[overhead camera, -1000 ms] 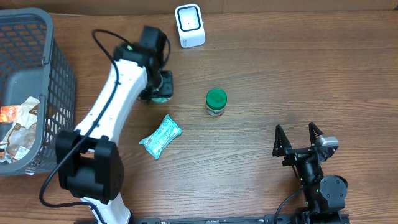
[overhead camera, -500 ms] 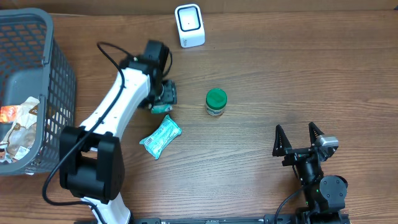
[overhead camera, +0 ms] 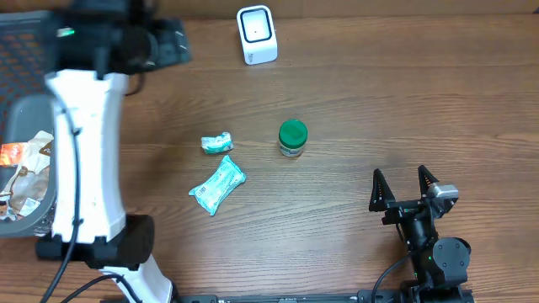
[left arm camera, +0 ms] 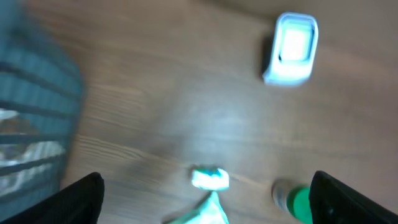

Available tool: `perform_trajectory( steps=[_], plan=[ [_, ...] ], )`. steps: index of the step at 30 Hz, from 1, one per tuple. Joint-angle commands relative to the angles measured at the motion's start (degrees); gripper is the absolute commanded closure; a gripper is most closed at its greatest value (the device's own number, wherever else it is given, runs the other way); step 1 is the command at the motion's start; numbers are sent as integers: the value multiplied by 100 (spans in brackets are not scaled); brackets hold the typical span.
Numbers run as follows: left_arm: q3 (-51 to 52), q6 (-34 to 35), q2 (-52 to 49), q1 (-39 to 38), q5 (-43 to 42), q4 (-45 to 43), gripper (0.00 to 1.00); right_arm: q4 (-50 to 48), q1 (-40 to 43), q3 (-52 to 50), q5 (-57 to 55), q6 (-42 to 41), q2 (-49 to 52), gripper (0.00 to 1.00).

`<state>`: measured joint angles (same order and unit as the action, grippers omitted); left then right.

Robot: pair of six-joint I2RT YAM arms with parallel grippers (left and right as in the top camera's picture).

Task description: Scan the item barcode

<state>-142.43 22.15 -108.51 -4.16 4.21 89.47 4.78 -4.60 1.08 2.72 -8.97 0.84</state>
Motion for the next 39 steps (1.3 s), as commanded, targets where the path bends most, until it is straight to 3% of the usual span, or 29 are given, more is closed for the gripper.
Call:
perform_trajectory(
  steps=[1, 13, 21, 39],
  plan=[
    [-800, -28, 63, 608, 114, 439, 12, -20, -26, -63, -13, -17, -68, 0],
    [-922, -138, 328, 3276, -697, 734, 15, -20, -26, -63, -13, -17, -68, 0],
    [444, 164, 310, 4690, -614, 669, 15, -20, -26, -63, -13, -17, -68, 0],
    [4400, -144, 289, 4743, -354, -2514, 18, -20, -26, -63, -13, -15, -68, 0]
  ],
)
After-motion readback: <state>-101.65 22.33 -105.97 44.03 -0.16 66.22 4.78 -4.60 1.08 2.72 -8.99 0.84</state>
